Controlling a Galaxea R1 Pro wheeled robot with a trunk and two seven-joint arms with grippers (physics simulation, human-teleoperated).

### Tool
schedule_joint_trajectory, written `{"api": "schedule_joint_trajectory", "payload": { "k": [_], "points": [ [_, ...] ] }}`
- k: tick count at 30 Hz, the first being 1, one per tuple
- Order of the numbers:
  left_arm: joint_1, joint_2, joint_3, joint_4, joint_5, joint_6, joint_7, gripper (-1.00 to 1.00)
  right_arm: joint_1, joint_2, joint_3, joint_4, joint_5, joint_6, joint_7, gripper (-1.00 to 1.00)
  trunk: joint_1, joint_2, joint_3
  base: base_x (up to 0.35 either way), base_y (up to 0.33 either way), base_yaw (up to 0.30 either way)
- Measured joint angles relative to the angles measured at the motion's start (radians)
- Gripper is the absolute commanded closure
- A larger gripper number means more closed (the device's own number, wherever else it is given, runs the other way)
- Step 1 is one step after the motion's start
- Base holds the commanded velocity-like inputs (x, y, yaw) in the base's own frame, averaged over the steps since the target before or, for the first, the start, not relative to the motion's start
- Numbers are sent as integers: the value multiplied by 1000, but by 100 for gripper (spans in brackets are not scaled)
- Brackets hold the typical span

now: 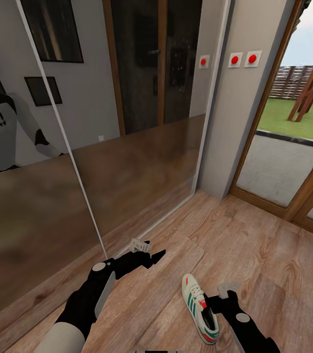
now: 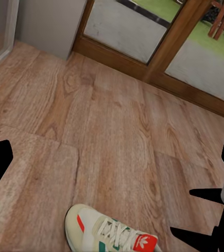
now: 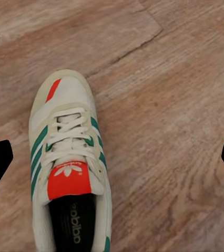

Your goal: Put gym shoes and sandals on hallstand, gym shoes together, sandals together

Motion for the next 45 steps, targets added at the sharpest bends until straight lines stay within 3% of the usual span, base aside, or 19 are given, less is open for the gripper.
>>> {"api": "schedule_joint_trajectory", "payload": {
  "k": [10,19,31,40,45],
  "points": [
    [0,0,0,0,0,0,0,-100,0,-1,4,0,-2,1,-8,-100,0,0,0,0,0,19],
    [0,0,0,0,0,0,0,-100,0,-2,4,50,-4,0,-10,-100,0,0,-3,0,0,176],
    [0,0,0,0,1,0,0,-100,1,-9,4,91,0,-6,-11,-100,0,0,-4,0,0,17],
    [0,-1,0,0,0,0,0,-100,1,-11,4,144,1,-64,-12,-100,0,0,-4,0,0,0],
    [0,-3,-1,1,0,0,0,-100,1,-11,3,148,-1,-88,-12,-100,6,-8,-22,0,0,0]
  ]
}}
